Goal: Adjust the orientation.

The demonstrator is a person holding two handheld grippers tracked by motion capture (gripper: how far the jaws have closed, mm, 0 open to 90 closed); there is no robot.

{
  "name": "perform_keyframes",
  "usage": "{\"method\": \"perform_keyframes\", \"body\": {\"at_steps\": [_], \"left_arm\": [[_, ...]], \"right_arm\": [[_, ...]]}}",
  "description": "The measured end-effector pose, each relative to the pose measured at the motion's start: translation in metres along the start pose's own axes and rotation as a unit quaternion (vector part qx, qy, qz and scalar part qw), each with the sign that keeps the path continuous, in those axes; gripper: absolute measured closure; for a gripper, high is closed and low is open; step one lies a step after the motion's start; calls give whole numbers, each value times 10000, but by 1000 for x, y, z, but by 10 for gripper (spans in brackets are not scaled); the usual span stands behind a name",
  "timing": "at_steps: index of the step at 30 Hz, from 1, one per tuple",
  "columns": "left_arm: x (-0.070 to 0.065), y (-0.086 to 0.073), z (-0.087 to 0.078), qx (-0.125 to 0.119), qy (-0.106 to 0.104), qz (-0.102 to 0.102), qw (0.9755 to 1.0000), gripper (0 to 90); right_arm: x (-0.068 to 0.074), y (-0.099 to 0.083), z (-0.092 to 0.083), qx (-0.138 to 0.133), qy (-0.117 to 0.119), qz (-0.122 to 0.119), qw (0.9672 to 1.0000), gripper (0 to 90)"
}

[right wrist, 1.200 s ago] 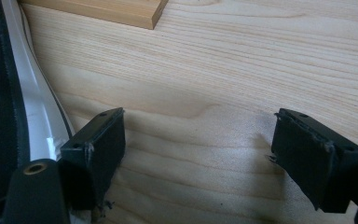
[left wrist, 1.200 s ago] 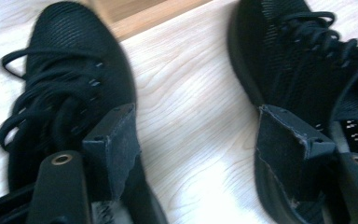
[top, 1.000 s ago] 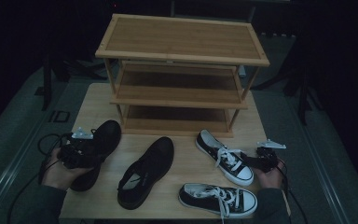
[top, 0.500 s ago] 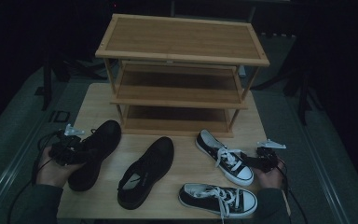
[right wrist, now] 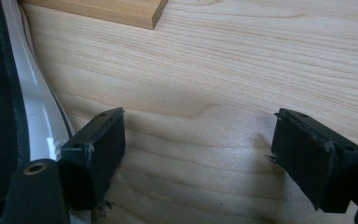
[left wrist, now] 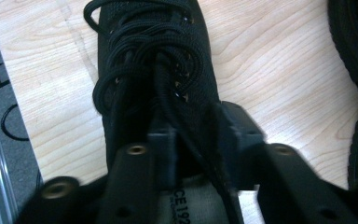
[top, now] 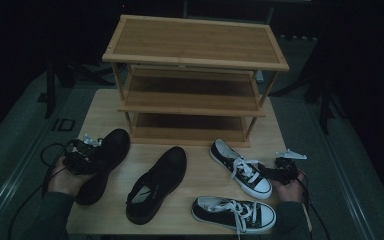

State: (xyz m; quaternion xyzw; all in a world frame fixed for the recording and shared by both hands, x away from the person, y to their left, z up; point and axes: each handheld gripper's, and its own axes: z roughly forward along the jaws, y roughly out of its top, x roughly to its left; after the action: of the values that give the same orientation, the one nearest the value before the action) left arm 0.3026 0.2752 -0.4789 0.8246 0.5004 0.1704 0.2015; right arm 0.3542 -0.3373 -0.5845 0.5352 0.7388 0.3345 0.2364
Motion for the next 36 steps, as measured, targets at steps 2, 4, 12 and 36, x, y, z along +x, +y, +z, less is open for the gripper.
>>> {"method": "perform_keyframes", "body": {"at_steps": [2,4,12,36], "left_arm": [[0,0,-1,-33,-20,4,10000,875],[-4,-2,-3,-143,-85,50,9998,880],[-26,-2,-6,-245,-213,629,9975,882],[-88,42,13,-241,-564,1711,9833,879]], "right_arm": [[0,0,0,0,0,-1,10000,171],[0,0,0,-1,2,1,10000,171],[0,0,0,0,1,0,10000,171],[0,0,0,-2,7,4,10000,171]]}}
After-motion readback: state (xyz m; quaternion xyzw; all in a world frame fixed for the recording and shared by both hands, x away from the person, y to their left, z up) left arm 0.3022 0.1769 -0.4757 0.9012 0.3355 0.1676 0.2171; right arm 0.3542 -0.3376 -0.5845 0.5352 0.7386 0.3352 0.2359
